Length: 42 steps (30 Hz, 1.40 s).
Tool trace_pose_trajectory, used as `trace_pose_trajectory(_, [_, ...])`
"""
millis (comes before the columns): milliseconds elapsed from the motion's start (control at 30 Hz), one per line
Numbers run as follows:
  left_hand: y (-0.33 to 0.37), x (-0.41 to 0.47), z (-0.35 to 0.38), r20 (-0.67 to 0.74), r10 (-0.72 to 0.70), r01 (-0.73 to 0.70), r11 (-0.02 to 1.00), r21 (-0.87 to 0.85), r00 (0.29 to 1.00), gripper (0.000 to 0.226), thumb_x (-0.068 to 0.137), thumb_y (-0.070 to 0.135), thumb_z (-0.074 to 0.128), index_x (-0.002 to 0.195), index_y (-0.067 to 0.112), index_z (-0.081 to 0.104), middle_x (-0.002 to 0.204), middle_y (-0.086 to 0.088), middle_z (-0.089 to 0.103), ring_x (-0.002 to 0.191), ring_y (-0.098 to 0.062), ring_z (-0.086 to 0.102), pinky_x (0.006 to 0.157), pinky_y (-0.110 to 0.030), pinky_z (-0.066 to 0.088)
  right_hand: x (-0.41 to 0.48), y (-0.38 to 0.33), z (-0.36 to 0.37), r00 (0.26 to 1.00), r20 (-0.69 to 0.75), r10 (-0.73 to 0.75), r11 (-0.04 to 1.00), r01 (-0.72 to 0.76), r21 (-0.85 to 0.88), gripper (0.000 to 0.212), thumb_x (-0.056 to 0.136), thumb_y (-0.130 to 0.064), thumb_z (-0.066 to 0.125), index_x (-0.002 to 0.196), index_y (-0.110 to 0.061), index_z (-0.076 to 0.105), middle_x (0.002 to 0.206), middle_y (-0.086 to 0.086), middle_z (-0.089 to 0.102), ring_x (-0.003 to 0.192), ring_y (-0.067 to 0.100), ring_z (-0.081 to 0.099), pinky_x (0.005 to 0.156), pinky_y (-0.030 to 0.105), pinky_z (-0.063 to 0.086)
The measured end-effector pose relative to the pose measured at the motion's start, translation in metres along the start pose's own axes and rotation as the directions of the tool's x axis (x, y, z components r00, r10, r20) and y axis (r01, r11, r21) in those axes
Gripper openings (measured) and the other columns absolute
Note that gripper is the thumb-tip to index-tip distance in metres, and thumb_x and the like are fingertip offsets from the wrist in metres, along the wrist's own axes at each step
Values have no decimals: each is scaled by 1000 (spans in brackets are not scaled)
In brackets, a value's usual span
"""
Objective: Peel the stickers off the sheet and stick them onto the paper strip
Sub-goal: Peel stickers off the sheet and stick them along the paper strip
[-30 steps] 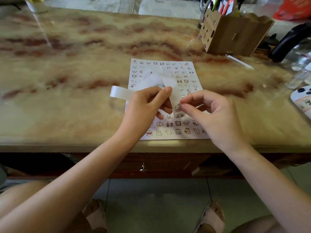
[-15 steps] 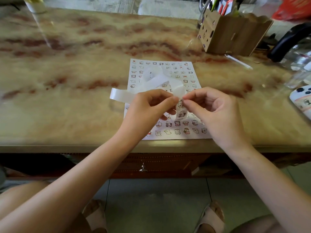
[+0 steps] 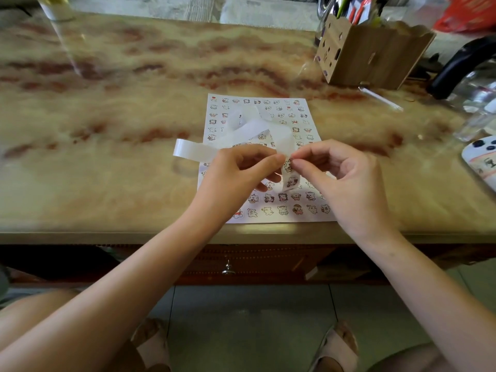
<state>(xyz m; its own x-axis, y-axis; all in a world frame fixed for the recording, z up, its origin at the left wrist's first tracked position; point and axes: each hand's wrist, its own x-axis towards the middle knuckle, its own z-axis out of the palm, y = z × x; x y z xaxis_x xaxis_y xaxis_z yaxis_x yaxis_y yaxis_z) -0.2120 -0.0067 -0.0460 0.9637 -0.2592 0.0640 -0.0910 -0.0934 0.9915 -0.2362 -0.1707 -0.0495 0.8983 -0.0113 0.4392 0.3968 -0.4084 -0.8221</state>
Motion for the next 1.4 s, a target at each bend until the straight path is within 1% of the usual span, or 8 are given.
trace_pose_trajectory(367, [2,-1,0,10,3,-3,1000,3,1000,13,91,15,62,84,13,72,74,3,71,71,-4,66,60,-15,50,0,-1,1,1000,-3,-10,999,10,-30,11,83,-10,72,88,-20,70,80,-9,70,74,5,66,73,14,47])
trace_pose_trajectory(600, [0,-1,1,-9,-34,34,999,6,999,15,90,18,62,81,15,74,79,1,74,76,-6,67,63,-19,52,0,-2,-3,999,39,17,992,-11,-129,4,84,-14,71,87,-16,68,83,-9,69,75,9,62,71,16,48])
trace_pose_trajectory(767, [-1,0,0,4,-110,110,990,-94,994,16,91,14,61,80,10,72,78,-2,73,77,-10,68,67,-23,55,-3,1,-2,991,96,-97,952,121,-281,3,86,-14,68,88,-14,65,85,-8,61,82,8,55,77,17,43])
trace_pose_trajectory(900, [-3,3,-3,-12,-166,163,975,-150,986,15,91,14,61,82,8,71,78,-3,68,74,-9,67,68,-23,56,-5,2,-5,979,111,-170,907,200,-372,6,87,-18,66,88,-12,66,94,-5,57,96,9,50,88,17,37])
trace_pose_trajectory(1000, [-5,5,-5,-56,-147,141,985,-100,988,15,92,16,60,83,10,71,78,-3,68,70,-8,66,66,-22,54,-5,-6,-13,990,117,-77,964,104,-244,2,88,-17,66,87,-17,64,91,-6,61,90,7,54,82,17,42])
trace_pose_trajectory(1133, [-7,4,-3,-80,-127,124,991,-41,989,16,93,15,60,84,7,70,72,-1,66,61,-5,64,58,-16,52,2,-7,-35,974,132,183,982,-186,9,10,85,-13,68,83,-23,67,76,-4,69,72,9,62,63,14,46])
trace_pose_trajectory(1300, [-10,4,-2,-92,-104,105,994,12,990,17,93,16,60,80,8,69,67,0,66,59,-4,63,54,-15,49,6,0,-58,944,116,309,951,-305,-52,5,83,-16,70,81,-21,70,73,-9,66,66,6,51,54,14,41])
trace_pose_trajectory(1400, [-11,5,-2,-94,-111,113,993,23,989,17,93,18,61,83,8,70,73,-3,69,63,-5,64,57,-15,50,6,-1,-64,933,164,321,947,-319,-37,3,83,-12,68,81,-14,69,63,-8,66,51,1,50,51,15,41])
